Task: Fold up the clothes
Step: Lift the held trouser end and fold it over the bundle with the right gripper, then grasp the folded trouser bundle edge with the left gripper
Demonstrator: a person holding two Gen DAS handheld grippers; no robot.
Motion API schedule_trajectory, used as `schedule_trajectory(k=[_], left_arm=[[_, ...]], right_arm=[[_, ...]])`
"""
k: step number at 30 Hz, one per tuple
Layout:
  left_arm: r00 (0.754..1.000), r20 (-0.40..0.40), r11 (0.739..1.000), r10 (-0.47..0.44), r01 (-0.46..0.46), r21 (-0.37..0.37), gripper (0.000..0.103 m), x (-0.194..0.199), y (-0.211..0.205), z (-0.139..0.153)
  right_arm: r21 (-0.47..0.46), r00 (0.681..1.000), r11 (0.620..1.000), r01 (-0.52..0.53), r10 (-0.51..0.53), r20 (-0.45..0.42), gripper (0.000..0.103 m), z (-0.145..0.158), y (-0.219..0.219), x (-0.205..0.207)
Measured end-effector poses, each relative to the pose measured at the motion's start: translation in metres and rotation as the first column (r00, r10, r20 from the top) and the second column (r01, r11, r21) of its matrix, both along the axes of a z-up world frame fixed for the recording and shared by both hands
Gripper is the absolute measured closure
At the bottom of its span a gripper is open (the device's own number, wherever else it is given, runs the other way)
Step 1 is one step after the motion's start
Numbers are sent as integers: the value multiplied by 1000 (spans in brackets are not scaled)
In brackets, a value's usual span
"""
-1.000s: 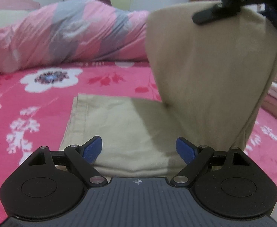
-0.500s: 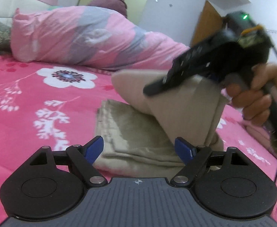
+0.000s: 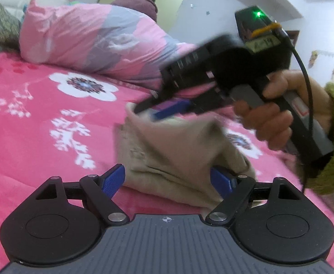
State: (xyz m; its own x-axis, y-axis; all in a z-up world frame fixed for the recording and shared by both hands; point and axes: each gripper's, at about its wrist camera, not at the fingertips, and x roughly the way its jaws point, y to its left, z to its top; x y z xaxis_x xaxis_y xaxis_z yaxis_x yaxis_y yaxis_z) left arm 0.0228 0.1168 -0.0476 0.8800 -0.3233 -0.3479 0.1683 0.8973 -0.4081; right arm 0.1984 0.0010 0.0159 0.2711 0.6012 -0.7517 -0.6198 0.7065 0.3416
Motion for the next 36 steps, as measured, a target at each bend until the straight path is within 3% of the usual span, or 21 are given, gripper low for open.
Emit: schedule_trajectory(k=[6,10,14,17,21,25,29,30,34,36], left_arm=[[999,-25,996,-20,18,-92,20,0,7,-6],[999,-45,981,-10,1,-192,22,3,22,-8],[996,-85,974,-36,16,-225,22,12,27,-8],[989,-128,967,-69,34,-253,22,16,29,-11],[976,-185,936,-116,45,-350,24,25,33,-17],[958,-246,901,-147,27,-434,35,36,34,-21],[948,-294,889,-118,-31,-458,45,44,34,-20],[947,-304,888,-108,-45,-457,47,45,33,-19],[948,-315,916,-52,-80,-393,83,45,24,-9],[952,-305,930,-32,-84,-358,88,45,18,-1]], right_arm=[[224,996,975,9,-28,82,62,41,-38,-23],[265,975,962,69,-122,188,62,43,-102,-54],[261,947,947,186,-244,211,62,19,-158,-84],[290,934,918,272,-325,152,62,-3,-185,-97],[302,917,900,314,-369,148,62,-23,-194,-112],[350,915,881,318,-382,130,62,-36,-199,-122],[395,922,866,305,-373,106,62,-40,-207,-126],[403,923,864,301,-370,105,62,-40,-210,-128],[425,921,852,305,-378,98,62,-42,-219,-130],[435,917,843,316,-390,89,62,-44,-225,-129]])
